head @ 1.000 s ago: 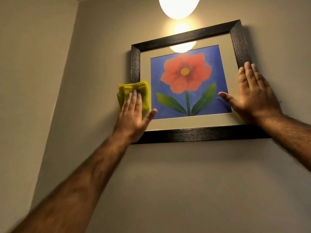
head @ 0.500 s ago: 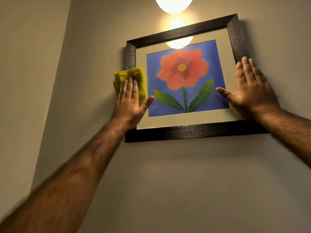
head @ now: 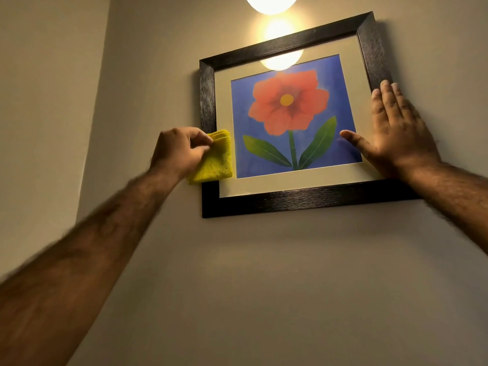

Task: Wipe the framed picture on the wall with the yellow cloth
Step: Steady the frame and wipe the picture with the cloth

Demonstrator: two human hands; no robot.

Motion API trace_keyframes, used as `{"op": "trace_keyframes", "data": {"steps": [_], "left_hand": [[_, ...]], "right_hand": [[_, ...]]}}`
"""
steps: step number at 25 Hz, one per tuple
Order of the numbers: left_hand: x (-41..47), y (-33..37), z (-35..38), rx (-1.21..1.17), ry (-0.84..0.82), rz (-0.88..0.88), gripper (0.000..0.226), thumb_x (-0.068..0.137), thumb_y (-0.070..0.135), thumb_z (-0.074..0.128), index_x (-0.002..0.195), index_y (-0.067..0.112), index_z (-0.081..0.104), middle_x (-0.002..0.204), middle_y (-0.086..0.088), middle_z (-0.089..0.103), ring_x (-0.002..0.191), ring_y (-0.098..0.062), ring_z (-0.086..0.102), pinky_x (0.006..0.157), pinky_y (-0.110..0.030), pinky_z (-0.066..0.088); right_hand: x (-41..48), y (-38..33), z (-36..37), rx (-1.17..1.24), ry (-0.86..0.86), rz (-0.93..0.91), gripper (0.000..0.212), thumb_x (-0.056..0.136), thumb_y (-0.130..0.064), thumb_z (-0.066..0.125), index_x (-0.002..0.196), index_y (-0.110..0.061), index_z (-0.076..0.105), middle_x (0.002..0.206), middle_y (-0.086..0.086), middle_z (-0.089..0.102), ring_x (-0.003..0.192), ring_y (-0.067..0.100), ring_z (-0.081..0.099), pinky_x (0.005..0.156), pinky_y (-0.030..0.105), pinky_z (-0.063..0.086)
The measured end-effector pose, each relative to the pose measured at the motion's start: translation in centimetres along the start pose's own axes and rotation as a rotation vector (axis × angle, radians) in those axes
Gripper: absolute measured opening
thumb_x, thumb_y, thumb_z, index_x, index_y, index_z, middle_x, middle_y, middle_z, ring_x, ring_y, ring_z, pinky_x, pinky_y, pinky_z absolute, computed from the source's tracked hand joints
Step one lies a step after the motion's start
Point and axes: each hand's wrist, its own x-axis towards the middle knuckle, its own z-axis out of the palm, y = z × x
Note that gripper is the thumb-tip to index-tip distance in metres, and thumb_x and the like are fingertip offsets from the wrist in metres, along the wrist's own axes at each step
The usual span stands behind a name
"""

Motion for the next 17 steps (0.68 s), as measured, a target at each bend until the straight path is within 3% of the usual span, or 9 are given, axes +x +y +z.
{"op": "trace_keyframes", "data": {"steps": [2,5,7,11,17], "left_hand": [[0.9,0.4,-0.1,-0.031,-0.04,-0.061,0.018,0.079,0.015,0.081,0.095,0.023,0.077,0.096,-0.001,0.076,0.094,-0.02,0.072,0.085,-0.028,0.056],[1.7,0.1,0.1,0.11,-0.007,-0.138,0.054,0.074,0.026,0.086,0.123,0.018,0.064,0.124,-0.012,0.065,0.115,-0.031,0.062,0.093,-0.039,0.053],[2.4,-0.5,-0.1,0.121,-0.088,-0.265,0.07,0.074,0.036,0.086,0.134,0.012,0.058,0.134,-0.016,0.062,0.123,-0.034,0.058,0.102,-0.044,0.05],[2.4,-1.2,-0.2,-0.116,-0.141,-0.389,0.052,0.072,0.037,0.087,0.113,0.008,0.07,0.114,-0.015,0.072,0.106,-0.032,0.067,0.091,-0.048,0.059],[1.3,-1.9,-0.2,-0.414,-0.145,-0.543,0.045,0.074,0.026,0.087,0.11,0.007,0.069,0.114,-0.016,0.072,0.104,-0.031,0.07,0.08,-0.048,0.061]], "right_hand": [[-0.1,0.0,0.1,-0.001,0.006,-0.001,0.109,0.086,-0.081,0.023,0.161,-0.002,0.011,0.172,0.016,0.007,0.16,0.028,0.007,0.129,0.044,0.012],[-0.1,0.1,0.1,-0.003,0.006,-0.009,0.109,0.086,-0.082,0.022,0.161,-0.002,0.011,0.172,0.016,0.007,0.16,0.028,0.008,0.129,0.044,0.012],[0.0,0.1,0.2,0.001,0.009,-0.009,0.11,0.086,-0.083,0.02,0.161,-0.003,0.011,0.172,0.016,0.007,0.16,0.028,0.008,0.129,0.044,0.012],[0.0,0.3,0.6,-0.004,0.022,-0.015,0.111,0.086,-0.085,0.017,0.161,-0.003,0.011,0.172,0.016,0.008,0.16,0.029,0.008,0.129,0.044,0.013],[0.1,0.3,0.5,0.004,0.001,-0.011,0.111,0.087,-0.085,0.018,0.16,-0.003,0.01,0.171,0.016,0.008,0.16,0.03,0.009,0.128,0.046,0.012]]}}
